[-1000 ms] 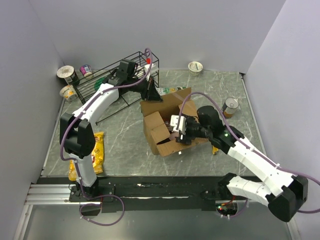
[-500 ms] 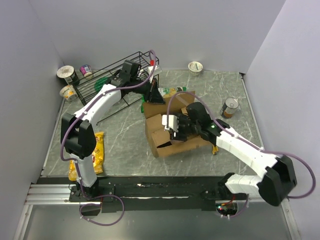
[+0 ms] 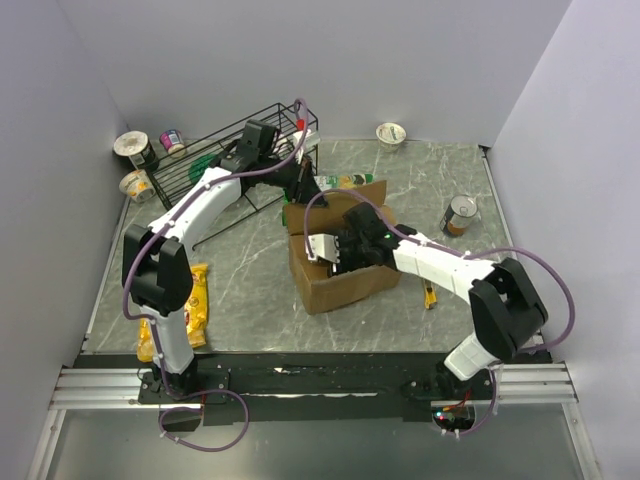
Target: Unpack the express box
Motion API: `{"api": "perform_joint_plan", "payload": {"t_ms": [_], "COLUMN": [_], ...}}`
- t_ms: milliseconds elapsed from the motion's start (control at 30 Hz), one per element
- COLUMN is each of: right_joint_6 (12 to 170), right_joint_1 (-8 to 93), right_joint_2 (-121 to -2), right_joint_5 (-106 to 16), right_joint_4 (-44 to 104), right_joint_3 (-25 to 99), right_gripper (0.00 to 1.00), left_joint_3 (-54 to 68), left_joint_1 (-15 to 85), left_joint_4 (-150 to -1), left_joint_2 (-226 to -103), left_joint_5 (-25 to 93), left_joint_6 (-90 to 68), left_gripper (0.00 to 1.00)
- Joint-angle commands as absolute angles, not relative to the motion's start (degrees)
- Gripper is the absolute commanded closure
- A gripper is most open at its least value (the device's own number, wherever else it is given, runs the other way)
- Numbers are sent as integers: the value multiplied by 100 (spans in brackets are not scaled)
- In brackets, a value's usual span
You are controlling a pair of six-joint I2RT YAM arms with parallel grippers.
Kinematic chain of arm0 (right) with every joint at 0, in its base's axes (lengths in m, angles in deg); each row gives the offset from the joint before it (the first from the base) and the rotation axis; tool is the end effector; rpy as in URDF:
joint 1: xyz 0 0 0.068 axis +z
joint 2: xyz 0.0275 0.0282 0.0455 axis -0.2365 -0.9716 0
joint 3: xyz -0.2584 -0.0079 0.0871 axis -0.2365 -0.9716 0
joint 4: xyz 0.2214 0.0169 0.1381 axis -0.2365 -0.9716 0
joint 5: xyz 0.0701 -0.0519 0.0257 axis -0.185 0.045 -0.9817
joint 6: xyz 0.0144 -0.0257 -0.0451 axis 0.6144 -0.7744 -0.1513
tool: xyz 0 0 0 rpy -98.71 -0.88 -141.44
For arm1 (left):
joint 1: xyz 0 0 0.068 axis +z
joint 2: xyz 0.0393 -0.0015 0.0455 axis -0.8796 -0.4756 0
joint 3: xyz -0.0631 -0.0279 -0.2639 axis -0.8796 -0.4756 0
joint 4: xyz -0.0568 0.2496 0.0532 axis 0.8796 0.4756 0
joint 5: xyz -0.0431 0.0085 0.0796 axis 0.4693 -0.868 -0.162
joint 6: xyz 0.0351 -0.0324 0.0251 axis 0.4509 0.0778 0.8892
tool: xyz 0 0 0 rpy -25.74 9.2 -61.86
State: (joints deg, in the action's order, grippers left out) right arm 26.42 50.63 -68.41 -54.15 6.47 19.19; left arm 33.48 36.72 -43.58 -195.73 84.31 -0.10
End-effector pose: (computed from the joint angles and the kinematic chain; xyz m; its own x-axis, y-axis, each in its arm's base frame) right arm 0.2462 0.1981 0.2205 0.2584 -0.8190 -0.5124 -0.9248 -0.0565 -0.3762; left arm 0.3690 -0.2047 0.3335 -0.5640 0.2577 -0.7845 0.8257 0.1912 -0.5308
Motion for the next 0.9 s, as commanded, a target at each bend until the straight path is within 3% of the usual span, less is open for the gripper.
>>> {"api": "perform_joint_plan", "payload": {"t_ms": [0, 100, 133, 267, 567, 767, 867], "right_joint_6": [2476, 2380, 2406, 2599, 4136, 5489, 6386], "right_joint_1": [5121, 5103, 5086, 5077, 4770, 4585, 3831], "right_joint_2": [-7363, -7232, -7118, -6180, -4236, -3989, -3962], "right_joint_5": [-4494, -4353, -4388, -4616, -6242, -5596, -5138], "right_joint_4": [1429, 2037, 2135, 2171, 995, 677, 616], "right_joint_3": [1747, 1386, 1325, 1209, 2324, 3292, 3775], "right_gripper": [35, 59, 72, 99, 100, 100, 100], "left_joint_3": [3557, 3566, 3583, 3636, 3847, 3847, 3856], "left_joint_1": [3734, 3778, 3778, 3787, 3787, 3787, 3787], "left_joint_4": [-4824, -4842, -4842, -4816, -4412, -4429, -4376], "left_joint_2": [-19481, -19534, -19543, -19604, -19596, -19517, -19438], "left_joint_5": [9082, 9083, 9091, 9012, 8406, 8257, 8011], "left_joint_6": [-367, -394, -394, -368, 169, 116, 160], "left_gripper": [99, 99, 99, 99, 99, 99, 99]}}
